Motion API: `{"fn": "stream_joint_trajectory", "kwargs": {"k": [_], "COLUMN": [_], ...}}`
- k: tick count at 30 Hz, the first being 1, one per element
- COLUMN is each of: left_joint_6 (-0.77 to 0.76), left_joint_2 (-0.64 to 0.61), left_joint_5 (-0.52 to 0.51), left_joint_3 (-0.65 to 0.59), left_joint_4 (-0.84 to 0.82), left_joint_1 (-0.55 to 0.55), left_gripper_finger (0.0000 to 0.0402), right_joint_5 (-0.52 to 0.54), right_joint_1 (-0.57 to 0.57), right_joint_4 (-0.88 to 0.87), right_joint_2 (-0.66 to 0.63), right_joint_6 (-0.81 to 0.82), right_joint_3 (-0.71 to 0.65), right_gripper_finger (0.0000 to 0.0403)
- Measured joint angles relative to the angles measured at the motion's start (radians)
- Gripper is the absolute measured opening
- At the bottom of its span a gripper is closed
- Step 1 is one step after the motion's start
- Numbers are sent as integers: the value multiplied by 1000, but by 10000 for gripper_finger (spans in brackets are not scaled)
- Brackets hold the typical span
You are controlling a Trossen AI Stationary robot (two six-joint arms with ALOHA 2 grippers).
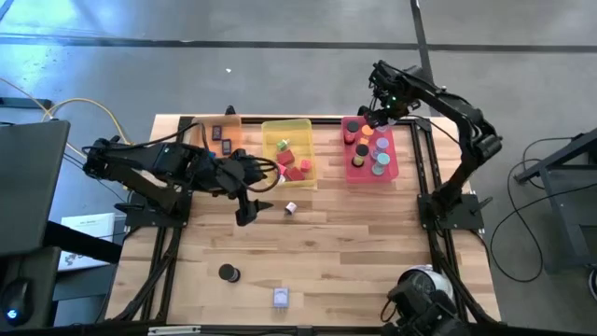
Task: Pick & Place Office items
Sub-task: Put the purple sand timer into the pink bin
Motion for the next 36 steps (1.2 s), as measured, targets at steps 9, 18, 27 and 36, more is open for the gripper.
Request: {"fn": "stream_joint_trajectory", "kwargs": {"k": [9, 18, 27, 36], "left_joint_6": [11, -7, -25, -53], "left_joint_2": [0, 0, 0, 0], "left_joint_5": [9, 17, 17, 17], "left_joint_3": [0, 0, 0, 0], "left_joint_4": [-3, -16, -17, -17], "left_joint_1": [0, -11, -31, -31], "left_gripper_finger": [376, 376, 376, 376], "right_joint_5": [-10, 15, 18, 18], "right_joint_1": [2, 14, 55, 77], "right_joint_4": [42, 24, 1, 25], "right_joint_2": [80, 84, 84, 84], "right_joint_6": [3, 25, 40, 154], "right_joint_3": [0, 0, 0, 0], "right_gripper_finger": [178, 178, 178, 178]}}
